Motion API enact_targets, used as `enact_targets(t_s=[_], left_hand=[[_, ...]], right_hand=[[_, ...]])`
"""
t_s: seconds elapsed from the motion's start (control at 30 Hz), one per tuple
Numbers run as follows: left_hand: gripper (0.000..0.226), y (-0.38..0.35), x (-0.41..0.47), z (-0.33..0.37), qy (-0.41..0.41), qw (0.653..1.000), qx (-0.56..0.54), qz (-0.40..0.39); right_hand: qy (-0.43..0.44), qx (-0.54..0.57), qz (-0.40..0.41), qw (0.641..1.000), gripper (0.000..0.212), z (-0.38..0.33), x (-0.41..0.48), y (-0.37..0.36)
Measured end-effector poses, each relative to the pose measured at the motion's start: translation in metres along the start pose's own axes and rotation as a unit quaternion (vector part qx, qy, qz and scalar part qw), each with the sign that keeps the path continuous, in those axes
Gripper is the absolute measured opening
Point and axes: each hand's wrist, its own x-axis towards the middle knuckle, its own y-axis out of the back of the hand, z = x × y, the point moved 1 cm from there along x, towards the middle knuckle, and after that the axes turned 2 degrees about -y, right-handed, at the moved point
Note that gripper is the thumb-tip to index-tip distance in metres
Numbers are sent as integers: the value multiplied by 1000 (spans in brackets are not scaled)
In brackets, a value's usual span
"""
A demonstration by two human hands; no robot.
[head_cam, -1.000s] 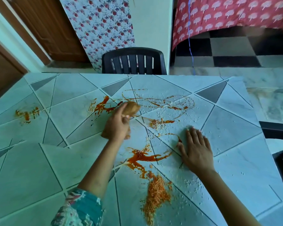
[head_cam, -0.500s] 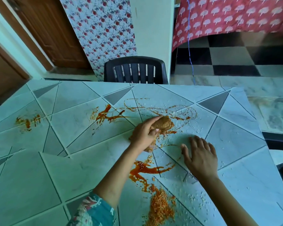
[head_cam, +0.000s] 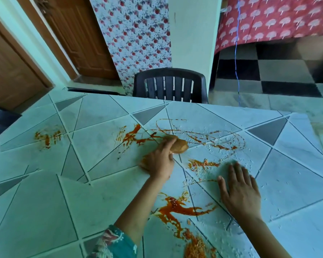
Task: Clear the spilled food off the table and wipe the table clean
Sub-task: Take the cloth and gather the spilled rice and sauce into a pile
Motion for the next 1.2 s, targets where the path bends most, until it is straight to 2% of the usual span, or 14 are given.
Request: enact_targets(t_s=[0.1, 0.17, 0.3, 0.37, 0.43, 0.57, 0.67, 0.73, 0.8, 0.9, 0.93, 1.03, 1.13, 1.2], left_hand=[[59, -8, -4, 27, -65, 986, -129, -85], [60, 4, 1, 21, -53, 983, -165, -59], [57, 44, 15, -34, 92, 992, -22, 83], [53, 64, 22, -69, 168, 979, 41, 105], [52, 71, 29, -95, 200, 974, 59, 85], [52, 51, 22, -76, 153, 988, -23, 9], [56, 28, -2, -25, 46, 992, -98, -69], [60, 24, -12, -8, -25, 995, -85, -48], [60, 33, -4, -14, 7, 998, -70, 4], [55, 44, 6, -44, 134, 989, -46, 48], [55, 44, 3, -46, 151, 987, -37, 51], [56, 27, -13, -22, 89, 996, -5, 24], [58, 3, -20, 17, 0, 995, -87, -58], [56, 2, -13, 28, -12, 985, -150, -90]], right_hand=[[-4, 4, 8, 1000, 83, -1, 2, -1], [-4, 2, 9, 1000, 83, -2, 1, -2], [-3, 8, 13, 1000, 85, -4, 1, -2], [-6, 15, 9, 1000, 88, -6, 1, -1], [-7, 15, 9, 1000, 89, -7, 1, 0], [-13, 30, 15, 999, 87, -7, 2, -2], [-14, 34, 18, 999, 86, -8, 2, -2], [-13, 30, 16, 999, 87, -8, 2, -1], [-12, 26, 16, 999, 88, -8, 3, -1], [-14, 27, 15, 999, 87, -9, 2, 0], [-15, 27, 13, 999, 86, -10, 1, 0], [-15, 25, 11, 1000, 83, -11, 1, 1], [-13, 19, 2, 1000, 79, -11, 2, 4], [-10, 19, 2, 1000, 81, -10, 2, 5]])
